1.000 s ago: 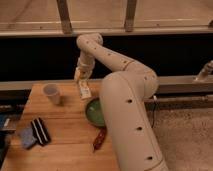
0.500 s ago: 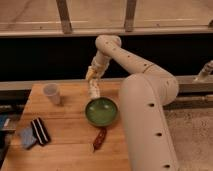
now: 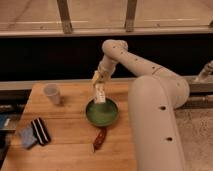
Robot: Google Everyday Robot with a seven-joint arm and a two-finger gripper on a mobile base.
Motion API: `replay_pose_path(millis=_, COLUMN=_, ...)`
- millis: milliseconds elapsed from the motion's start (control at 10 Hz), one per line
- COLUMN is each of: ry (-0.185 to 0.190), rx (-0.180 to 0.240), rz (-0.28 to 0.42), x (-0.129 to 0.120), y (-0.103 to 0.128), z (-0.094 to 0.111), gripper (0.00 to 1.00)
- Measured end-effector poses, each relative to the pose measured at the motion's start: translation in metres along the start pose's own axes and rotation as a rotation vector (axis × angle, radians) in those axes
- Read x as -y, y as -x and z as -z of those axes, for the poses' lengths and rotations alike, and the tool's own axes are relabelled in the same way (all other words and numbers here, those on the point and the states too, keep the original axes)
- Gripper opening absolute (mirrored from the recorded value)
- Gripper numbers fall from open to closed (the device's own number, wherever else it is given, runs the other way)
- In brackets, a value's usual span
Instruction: Place the bottle in the ceramic bowl
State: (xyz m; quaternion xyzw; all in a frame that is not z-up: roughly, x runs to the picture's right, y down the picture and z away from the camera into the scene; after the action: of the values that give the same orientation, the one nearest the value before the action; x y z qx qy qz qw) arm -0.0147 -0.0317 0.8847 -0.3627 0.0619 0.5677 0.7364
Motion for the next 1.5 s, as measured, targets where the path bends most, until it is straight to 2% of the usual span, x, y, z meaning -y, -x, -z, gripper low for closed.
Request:
replay_pose_path(millis=100, ry=-0.006, rx=-0.009, rz=-0.015, x=0.008, y=-0.019, z=0.000, gripper=0.00)
replay_pose_path(millis=200, ry=-0.005, rx=-0.017, rz=-0.014, x=0.005, y=-0.029, z=-0.002, gripper=0.00)
replay_pose_path(millis=500, ry=0.000, rx=-0.044, rz=0.013, x=-0.015, y=-0.049, z=-0.014, gripper=0.00)
replay_pose_path(millis=800, ry=0.002, rx=-0.100, rz=0.037, x=-0.034, y=-0.066, z=-0.036, gripper=0.00)
replay_pose_path(millis=1100, ry=-0.006, rx=-0.152, rz=0.038, x=-0.035, y=-0.077, z=-0.045, gripper=0.00)
replay_pose_path(millis=1300, ry=-0.004, rx=-0.150, rz=0.041, x=-0.035, y=-0.076, z=-0.046, gripper=0.12)
replay_pose_path(millis=1500, ry=-0.005, rx=-0.150, rz=0.041, x=-0.035, y=-0.076, z=-0.046, gripper=0.34)
